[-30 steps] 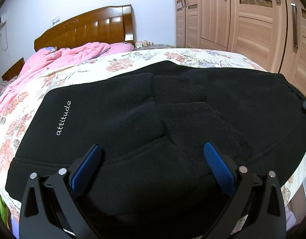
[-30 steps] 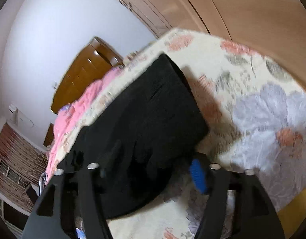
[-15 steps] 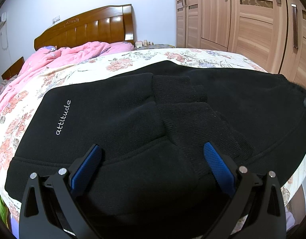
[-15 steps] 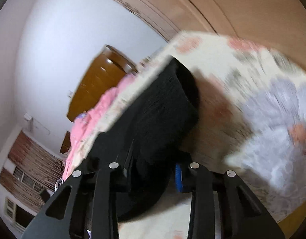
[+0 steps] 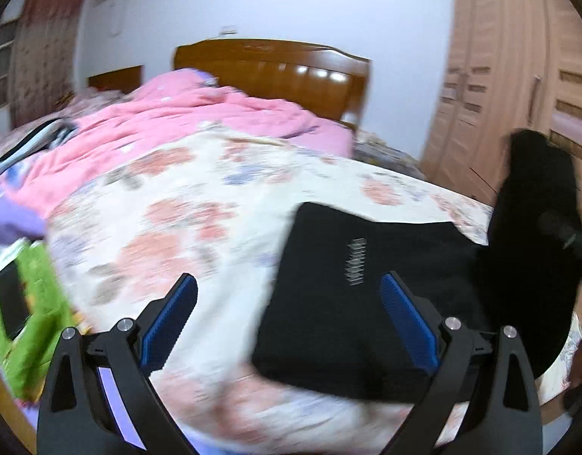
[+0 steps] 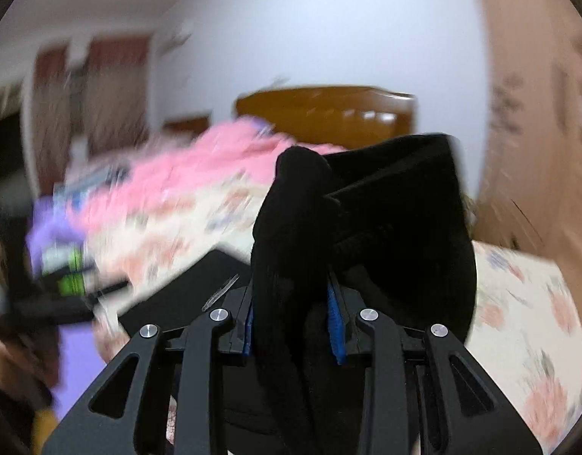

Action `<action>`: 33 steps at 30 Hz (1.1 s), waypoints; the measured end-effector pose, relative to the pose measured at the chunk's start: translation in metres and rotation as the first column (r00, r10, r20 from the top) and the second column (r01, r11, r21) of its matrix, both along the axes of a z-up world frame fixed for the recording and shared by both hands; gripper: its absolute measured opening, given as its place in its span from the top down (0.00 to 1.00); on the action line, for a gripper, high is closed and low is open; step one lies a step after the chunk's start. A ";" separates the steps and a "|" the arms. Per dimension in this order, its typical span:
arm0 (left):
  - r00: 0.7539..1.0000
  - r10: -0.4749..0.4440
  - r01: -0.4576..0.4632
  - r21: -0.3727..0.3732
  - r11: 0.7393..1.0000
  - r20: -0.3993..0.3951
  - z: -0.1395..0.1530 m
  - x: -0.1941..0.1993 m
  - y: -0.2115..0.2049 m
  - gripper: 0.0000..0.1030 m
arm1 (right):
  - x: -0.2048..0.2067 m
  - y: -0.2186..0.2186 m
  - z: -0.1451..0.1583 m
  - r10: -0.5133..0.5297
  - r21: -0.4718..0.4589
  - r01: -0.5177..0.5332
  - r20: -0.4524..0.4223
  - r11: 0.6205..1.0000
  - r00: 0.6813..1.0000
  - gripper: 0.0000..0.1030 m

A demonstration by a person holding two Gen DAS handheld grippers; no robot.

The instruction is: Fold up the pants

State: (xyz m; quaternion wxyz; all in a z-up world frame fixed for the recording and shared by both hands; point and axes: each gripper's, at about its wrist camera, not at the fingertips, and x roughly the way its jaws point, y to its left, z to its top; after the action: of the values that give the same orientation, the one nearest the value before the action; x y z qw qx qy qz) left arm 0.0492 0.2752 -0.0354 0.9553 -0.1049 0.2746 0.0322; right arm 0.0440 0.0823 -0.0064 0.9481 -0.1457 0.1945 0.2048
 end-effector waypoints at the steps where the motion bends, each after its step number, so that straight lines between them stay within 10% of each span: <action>1: 1.000 0.013 -0.013 -0.003 1.000 -0.005 -0.003 -0.005 0.008 0.06 | -0.002 0.016 -0.014 0.017 -0.065 -0.017 -0.007 0.998 1.000 0.70; 7: 0.997 -0.070 0.067 -0.105 0.992 -0.025 -0.018 -0.011 0.025 0.06 | -0.025 0.072 -0.089 0.084 -0.442 -0.051 0.057 0.895 0.995 0.56; 11: 0.963 -0.271 0.252 -0.340 0.906 -0.008 -0.018 0.009 0.017 0.05 | -0.053 0.052 -0.076 0.162 -0.399 -0.133 0.040 0.907 0.986 0.21; 13: 0.927 -0.375 0.341 -0.419 0.841 0.002 -0.018 0.028 0.005 0.05 | -0.070 0.028 -0.068 0.178 -0.323 -0.152 0.052 0.934 0.983 0.21; 17: 0.879 -0.473 0.399 -0.456 0.796 -0.056 -0.019 0.072 -0.026 0.04 | -0.077 -0.026 -0.059 0.072 -0.206 -0.056 0.070 0.977 0.995 0.20; 23: 0.868 -0.462 0.346 -0.443 0.827 -0.185 -0.038 0.118 -0.049 0.04 | -0.061 -0.094 -0.044 -0.028 0.015 0.028 -0.002 0.999 1.000 0.24; 33: 0.864 -0.501 0.357 -0.632 0.688 -0.058 -0.046 0.112 -0.023 0.06 | -0.015 -0.006 -0.047 0.219 -0.019 -0.224 -0.150 0.974 0.964 0.56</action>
State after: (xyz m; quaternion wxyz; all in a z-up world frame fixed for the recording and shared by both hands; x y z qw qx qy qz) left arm 0.1607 0.2517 -0.0815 0.8140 -0.3305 0.3938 -0.2705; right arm 0.0291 0.0764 -0.0533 0.8996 -0.1679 0.2501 0.3162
